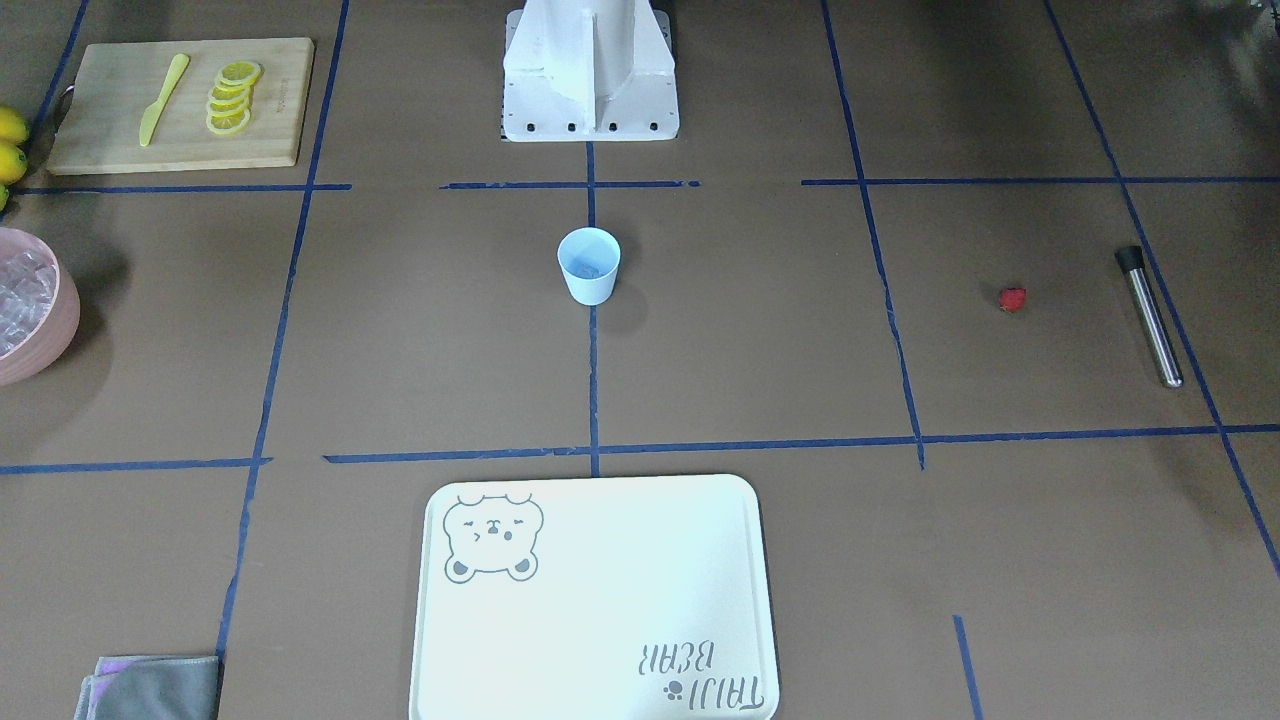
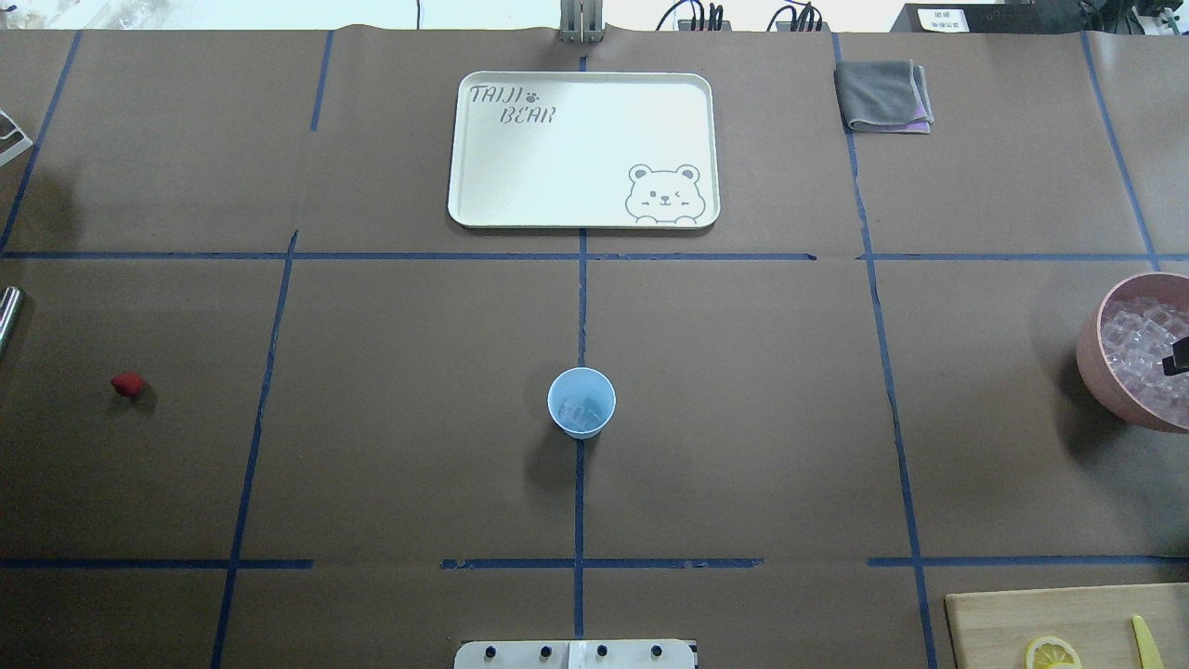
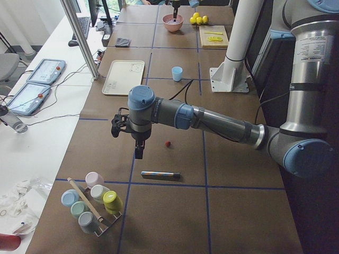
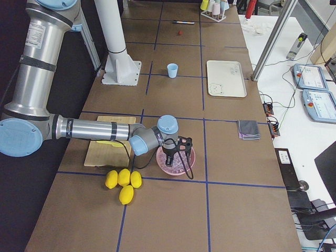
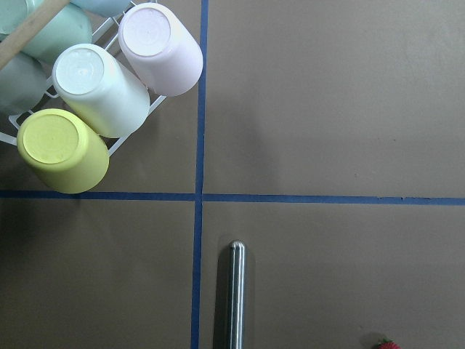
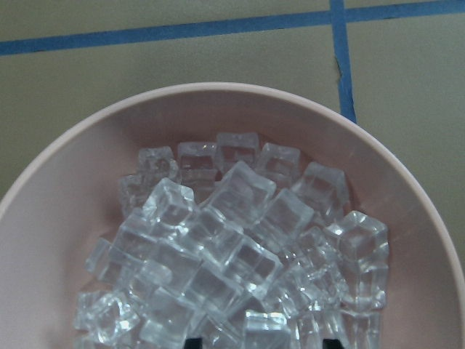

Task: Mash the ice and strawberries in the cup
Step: 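Close the right gripper on an ice cube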

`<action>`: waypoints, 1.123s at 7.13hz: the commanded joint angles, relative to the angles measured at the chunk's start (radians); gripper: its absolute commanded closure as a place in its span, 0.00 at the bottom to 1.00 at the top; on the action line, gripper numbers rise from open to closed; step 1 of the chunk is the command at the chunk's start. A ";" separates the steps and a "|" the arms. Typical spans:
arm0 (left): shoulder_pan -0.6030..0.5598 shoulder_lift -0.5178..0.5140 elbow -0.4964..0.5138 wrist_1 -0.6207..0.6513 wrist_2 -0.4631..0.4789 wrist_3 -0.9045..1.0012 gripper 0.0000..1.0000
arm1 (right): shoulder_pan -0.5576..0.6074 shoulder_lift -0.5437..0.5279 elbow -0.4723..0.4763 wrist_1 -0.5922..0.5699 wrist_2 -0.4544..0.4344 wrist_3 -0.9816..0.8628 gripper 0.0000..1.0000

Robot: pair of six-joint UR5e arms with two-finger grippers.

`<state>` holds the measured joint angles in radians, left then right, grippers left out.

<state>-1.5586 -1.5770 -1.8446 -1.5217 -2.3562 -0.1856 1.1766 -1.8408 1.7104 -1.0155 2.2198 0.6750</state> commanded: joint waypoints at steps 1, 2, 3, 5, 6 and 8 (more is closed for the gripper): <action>0.000 0.002 -0.002 0.000 0.000 0.000 0.00 | -0.002 0.002 -0.009 0.000 0.000 0.000 0.37; 0.000 0.002 -0.001 0.000 -0.011 0.000 0.00 | -0.002 0.006 -0.009 0.000 -0.008 0.000 0.37; 0.000 0.002 -0.001 0.000 -0.015 0.000 0.00 | 0.000 0.008 -0.012 0.000 -0.008 0.000 0.38; 0.000 0.002 -0.001 0.000 -0.015 0.000 0.00 | 0.000 0.008 -0.012 0.000 -0.008 0.000 0.42; 0.000 0.002 -0.002 0.000 -0.015 0.000 0.00 | 0.000 0.008 -0.012 0.000 -0.008 -0.002 0.50; 0.000 0.003 -0.007 0.002 -0.015 0.000 0.00 | 0.002 0.008 -0.006 0.002 -0.003 -0.005 0.86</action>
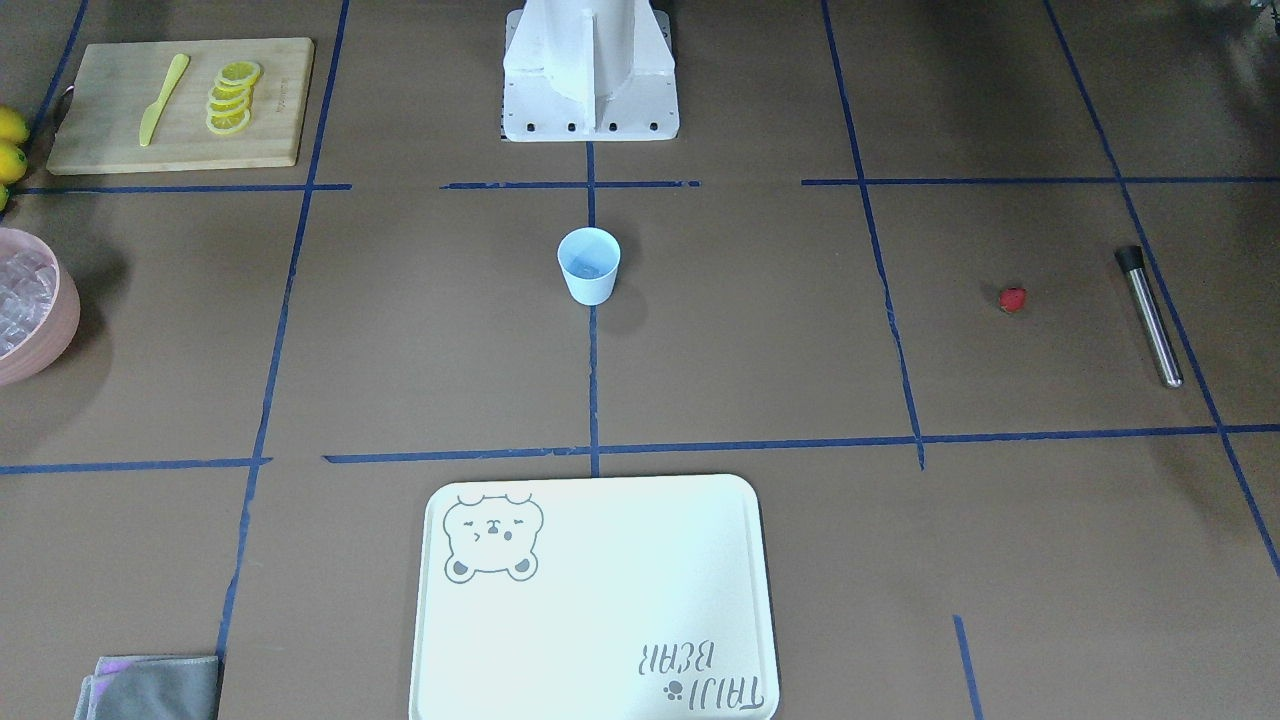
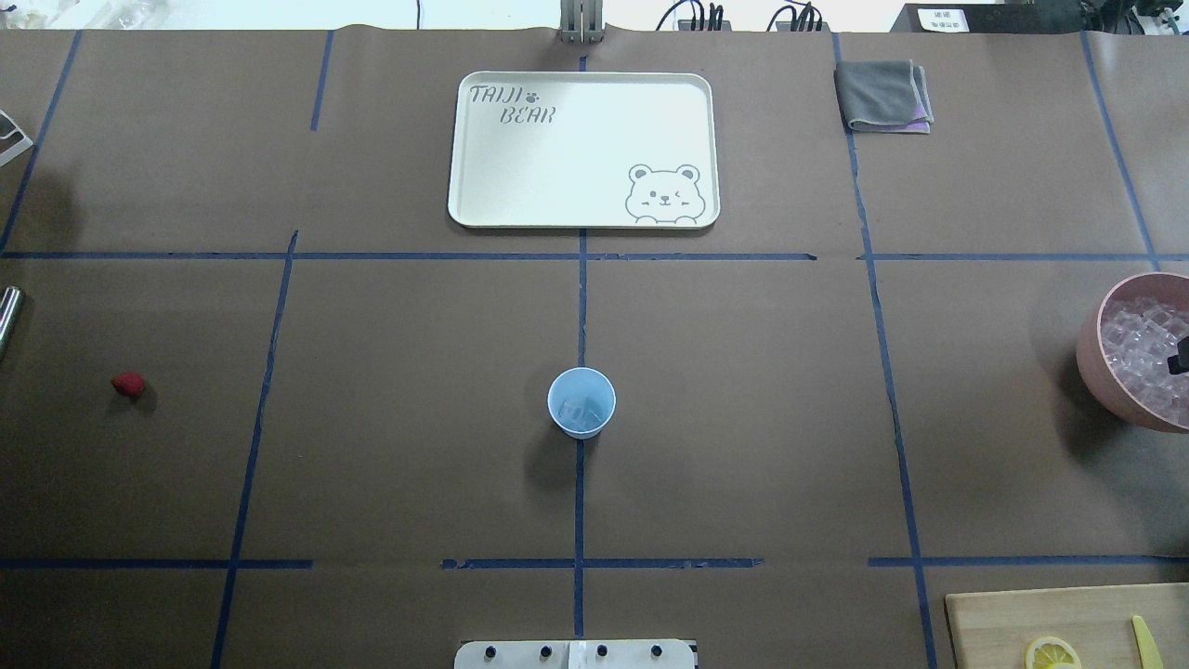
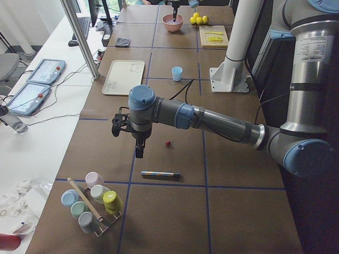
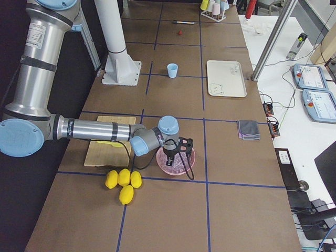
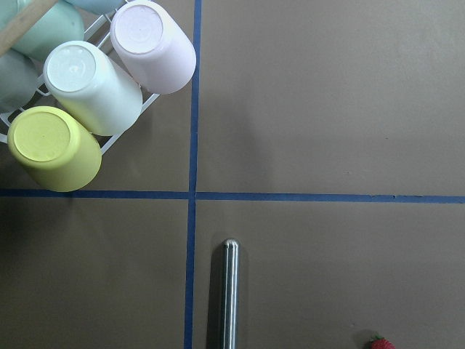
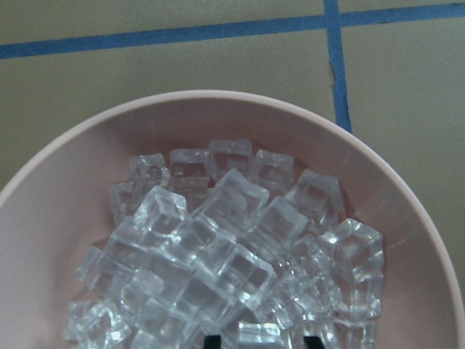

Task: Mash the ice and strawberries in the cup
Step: 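Close the right gripper on an ice cube, then carry the held ice cube over the light-blue cup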

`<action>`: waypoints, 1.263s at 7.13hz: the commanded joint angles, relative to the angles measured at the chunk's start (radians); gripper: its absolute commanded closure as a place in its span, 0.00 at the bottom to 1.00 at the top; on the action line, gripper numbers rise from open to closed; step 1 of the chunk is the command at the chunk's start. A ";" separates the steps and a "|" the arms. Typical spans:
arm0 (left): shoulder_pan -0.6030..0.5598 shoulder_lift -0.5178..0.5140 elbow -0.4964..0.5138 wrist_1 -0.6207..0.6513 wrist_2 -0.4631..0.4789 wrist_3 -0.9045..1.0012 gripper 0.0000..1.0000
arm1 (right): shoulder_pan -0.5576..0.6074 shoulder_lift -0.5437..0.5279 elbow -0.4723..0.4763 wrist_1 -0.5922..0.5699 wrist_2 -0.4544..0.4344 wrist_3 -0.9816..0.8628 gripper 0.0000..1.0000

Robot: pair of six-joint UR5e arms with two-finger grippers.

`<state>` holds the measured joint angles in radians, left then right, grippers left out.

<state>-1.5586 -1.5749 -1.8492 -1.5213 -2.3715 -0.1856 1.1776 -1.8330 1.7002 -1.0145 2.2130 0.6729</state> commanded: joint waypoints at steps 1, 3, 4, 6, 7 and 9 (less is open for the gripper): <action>0.000 0.001 -0.001 0.001 0.000 0.000 0.00 | 0.001 -0.002 0.007 0.001 0.004 -0.006 0.97; 0.000 0.001 -0.002 0.001 0.000 0.000 0.00 | 0.013 -0.003 0.028 -0.002 0.005 -0.007 1.00; 0.000 0.004 -0.011 0.003 0.000 0.000 0.00 | 0.033 -0.005 0.079 -0.030 0.008 -0.006 1.00; 0.000 0.007 -0.022 0.007 0.000 -0.002 0.00 | 0.025 0.115 0.212 -0.216 0.004 -0.003 1.00; 0.000 0.007 -0.021 0.007 0.000 0.000 0.00 | -0.040 0.277 0.249 -0.404 0.011 0.008 1.00; 0.002 0.007 -0.019 0.007 0.001 0.000 0.00 | -0.134 0.580 0.268 -0.753 0.008 0.011 1.00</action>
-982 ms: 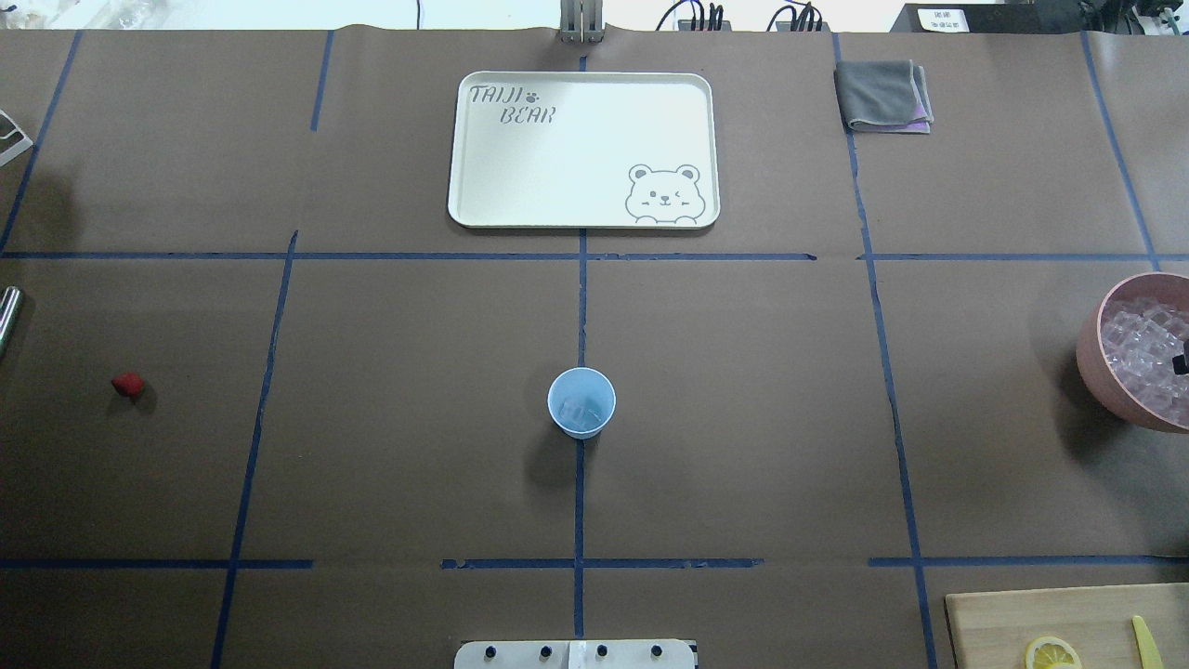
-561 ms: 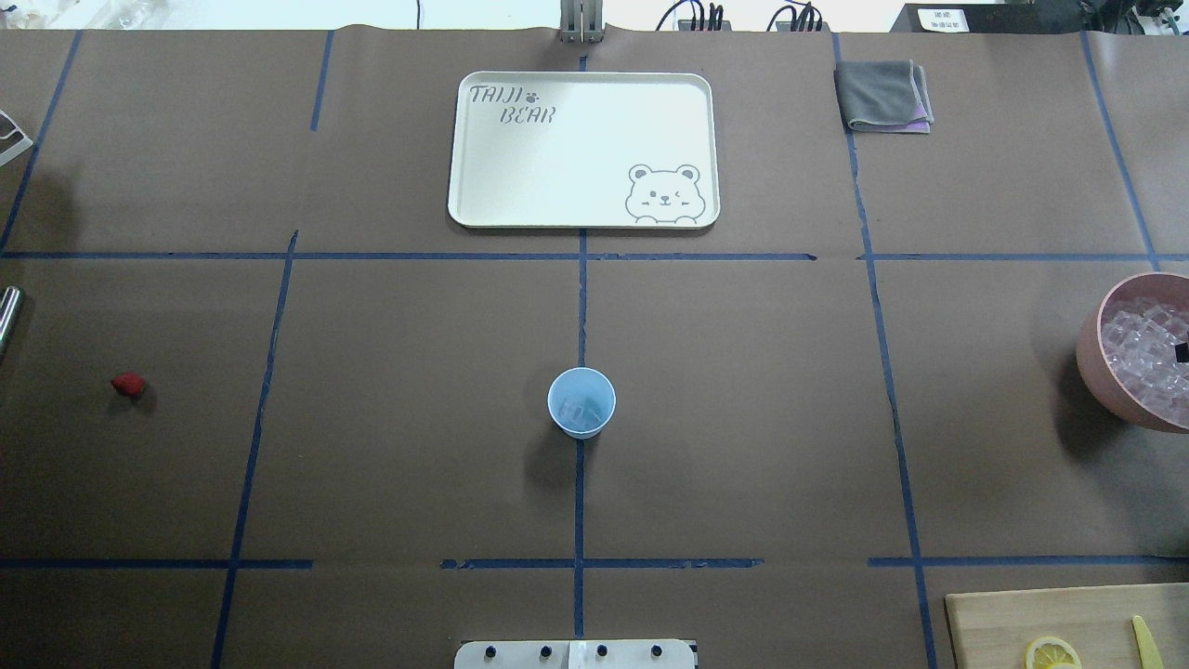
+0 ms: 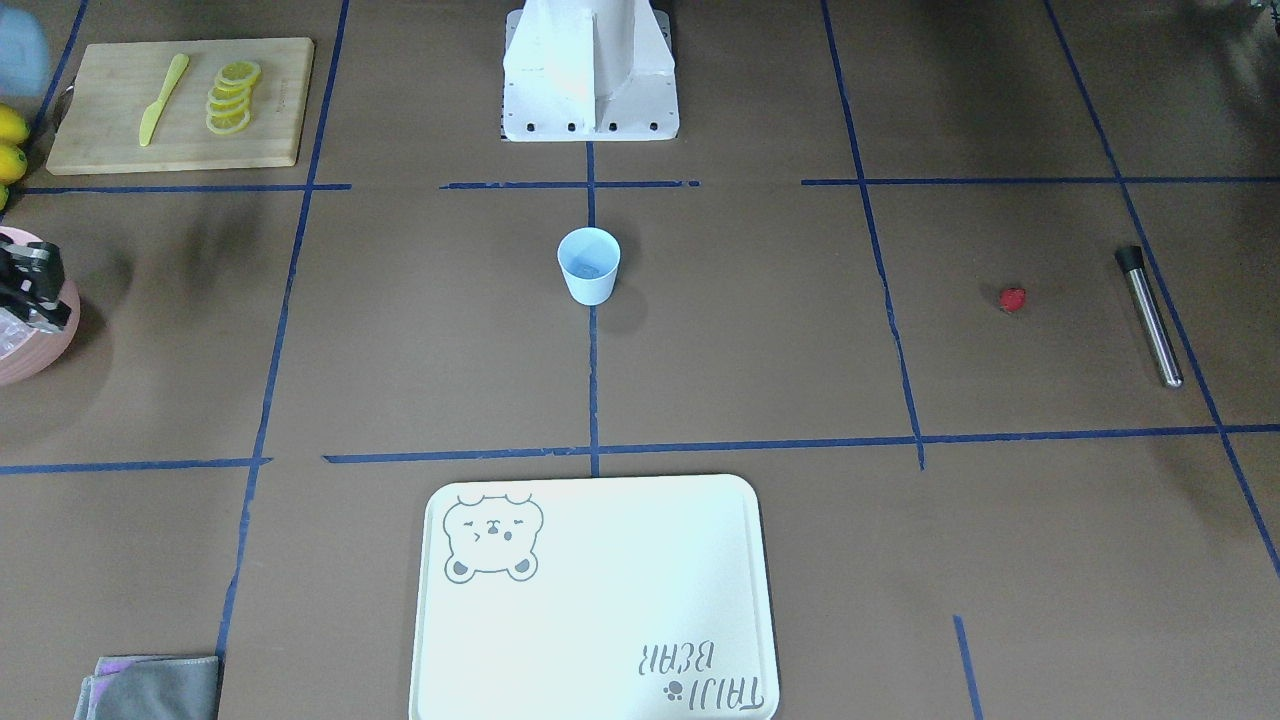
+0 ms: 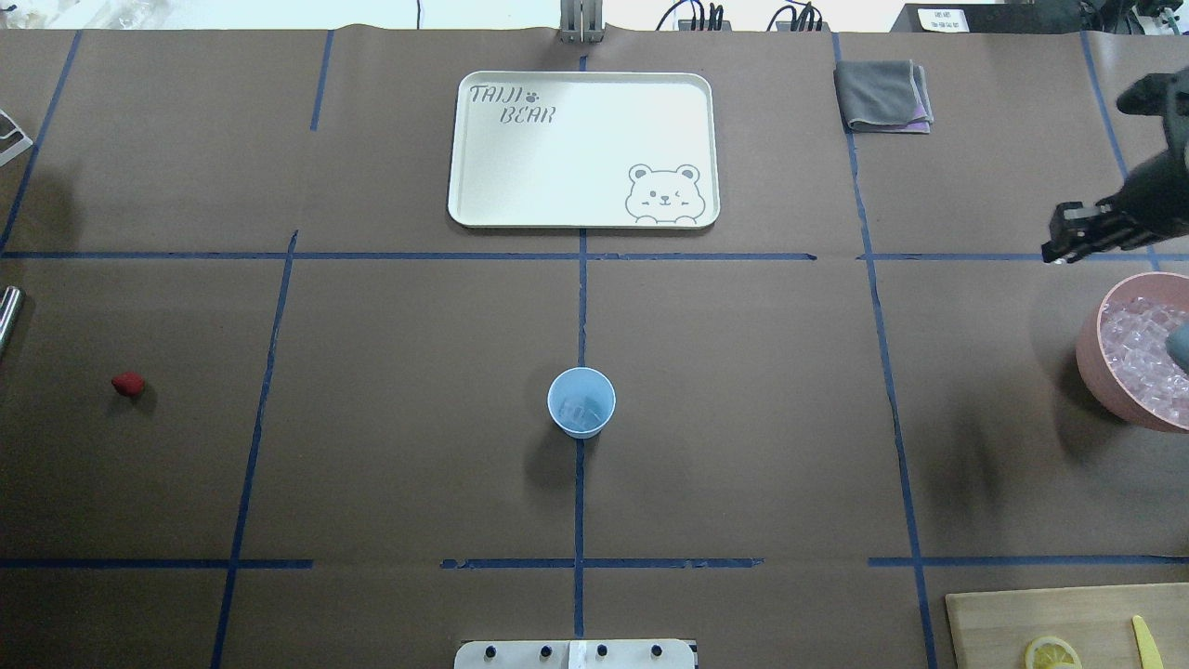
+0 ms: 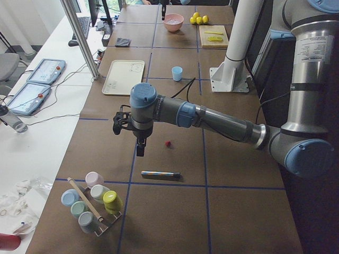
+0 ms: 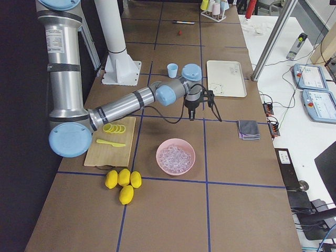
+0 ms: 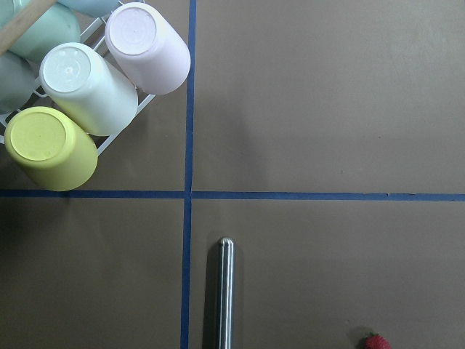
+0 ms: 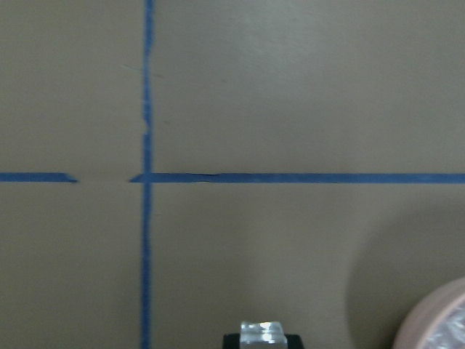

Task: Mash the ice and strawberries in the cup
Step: 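Carry the held ice cube over the light-blue cup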

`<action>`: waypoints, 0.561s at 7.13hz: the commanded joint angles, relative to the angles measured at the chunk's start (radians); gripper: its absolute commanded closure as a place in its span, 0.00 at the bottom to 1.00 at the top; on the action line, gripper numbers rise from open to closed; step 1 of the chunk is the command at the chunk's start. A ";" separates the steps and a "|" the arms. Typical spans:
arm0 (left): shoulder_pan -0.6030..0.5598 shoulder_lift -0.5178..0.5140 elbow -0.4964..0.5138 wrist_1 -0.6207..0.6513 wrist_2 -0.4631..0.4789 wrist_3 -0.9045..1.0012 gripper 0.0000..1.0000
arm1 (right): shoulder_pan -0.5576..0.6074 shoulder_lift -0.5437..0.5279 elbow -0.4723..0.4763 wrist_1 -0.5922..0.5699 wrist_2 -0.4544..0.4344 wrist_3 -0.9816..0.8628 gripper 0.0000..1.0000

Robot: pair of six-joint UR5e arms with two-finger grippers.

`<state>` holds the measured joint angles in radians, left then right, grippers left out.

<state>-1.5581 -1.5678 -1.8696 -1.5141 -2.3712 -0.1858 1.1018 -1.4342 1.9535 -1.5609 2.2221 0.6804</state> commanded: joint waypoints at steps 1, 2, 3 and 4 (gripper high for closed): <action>0.004 0.000 0.001 0.000 0.001 0.000 0.00 | -0.124 0.286 0.021 -0.299 -0.009 0.055 1.00; 0.004 0.000 0.001 0.000 0.001 0.000 0.00 | -0.208 0.366 0.016 -0.316 -0.030 0.183 1.00; 0.007 0.000 0.003 -0.003 0.001 0.000 0.00 | -0.302 0.442 -0.001 -0.318 -0.098 0.285 1.00; 0.007 0.000 0.003 -0.006 0.001 0.002 0.00 | -0.382 0.510 -0.030 -0.318 -0.148 0.335 1.00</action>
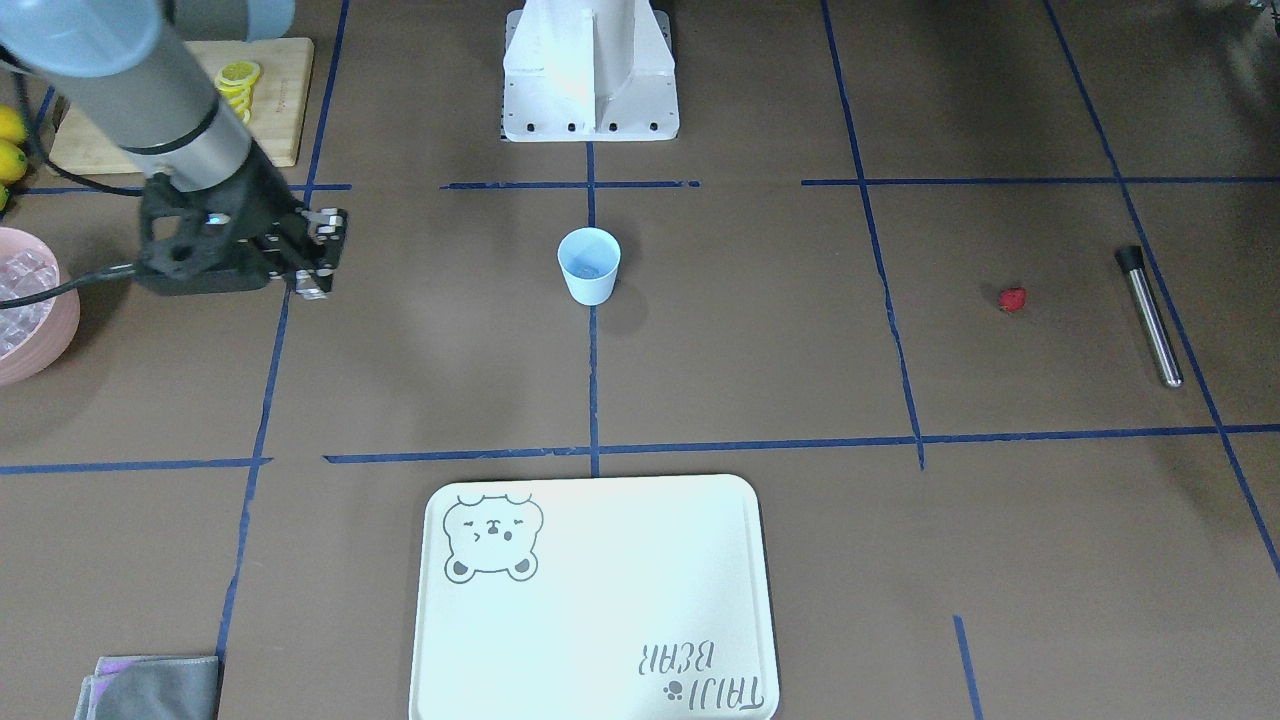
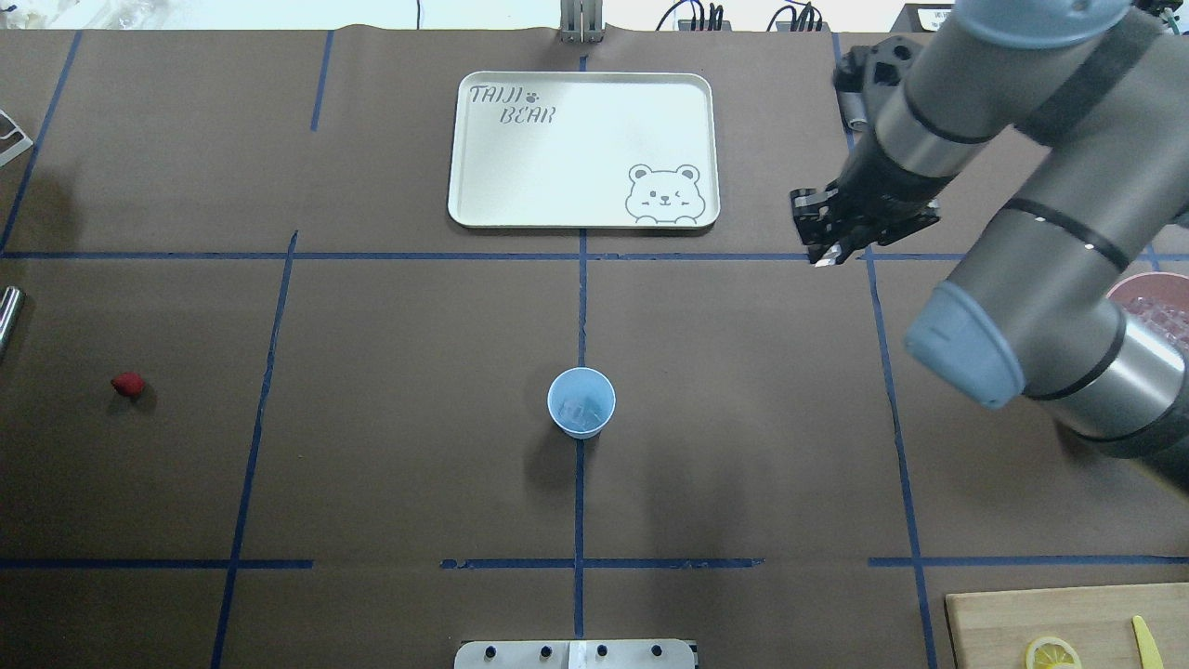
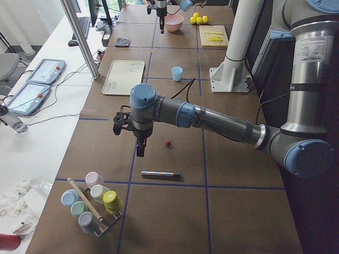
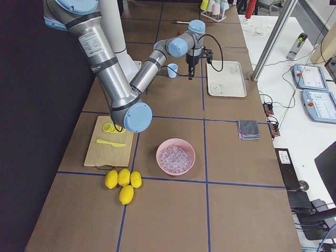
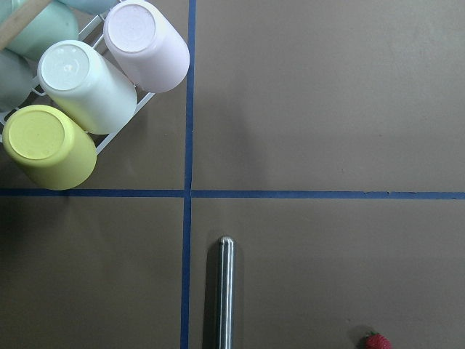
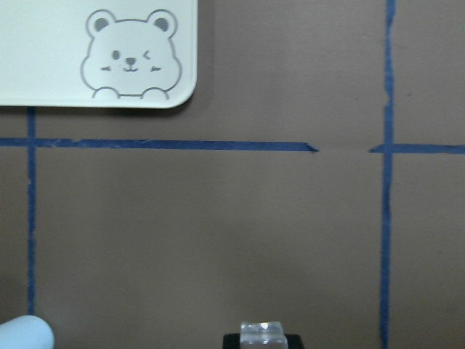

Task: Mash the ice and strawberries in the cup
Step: 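Carry the held ice cube over the light-blue cup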

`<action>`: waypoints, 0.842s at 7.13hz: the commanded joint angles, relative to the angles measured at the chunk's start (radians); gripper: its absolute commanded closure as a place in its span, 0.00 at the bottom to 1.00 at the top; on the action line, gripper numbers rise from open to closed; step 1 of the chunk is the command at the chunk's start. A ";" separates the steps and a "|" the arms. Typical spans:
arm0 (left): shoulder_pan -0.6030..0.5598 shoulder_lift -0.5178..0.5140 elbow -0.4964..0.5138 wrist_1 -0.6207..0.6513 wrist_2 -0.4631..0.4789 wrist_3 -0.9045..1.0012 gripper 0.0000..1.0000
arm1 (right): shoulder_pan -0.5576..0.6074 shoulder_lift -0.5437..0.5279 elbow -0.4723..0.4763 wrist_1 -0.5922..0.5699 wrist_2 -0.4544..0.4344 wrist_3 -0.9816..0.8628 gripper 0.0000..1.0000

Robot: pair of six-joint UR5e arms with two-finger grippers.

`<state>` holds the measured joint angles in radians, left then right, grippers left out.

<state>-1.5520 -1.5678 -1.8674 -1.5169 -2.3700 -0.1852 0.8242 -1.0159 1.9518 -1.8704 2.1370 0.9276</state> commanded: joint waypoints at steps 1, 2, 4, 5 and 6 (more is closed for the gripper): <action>0.001 0.000 0.001 -0.005 0.003 0.003 0.00 | -0.173 0.170 -0.077 -0.007 -0.113 0.165 1.00; 0.007 0.000 0.002 -0.003 0.008 0.004 0.00 | -0.225 0.206 -0.103 -0.004 -0.165 0.197 1.00; 0.009 0.000 0.004 -0.003 0.014 0.007 0.00 | -0.304 0.239 -0.161 0.000 -0.218 0.223 1.00; 0.009 0.000 0.004 -0.003 0.014 0.007 0.00 | -0.322 0.284 -0.213 0.007 -0.227 0.246 1.00; 0.009 0.000 0.004 -0.003 0.014 0.009 0.00 | -0.336 0.295 -0.253 0.054 -0.230 0.273 1.00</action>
<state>-1.5434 -1.5677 -1.8641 -1.5202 -2.3569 -0.1779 0.5108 -0.7476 1.7507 -1.8546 1.9175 1.1696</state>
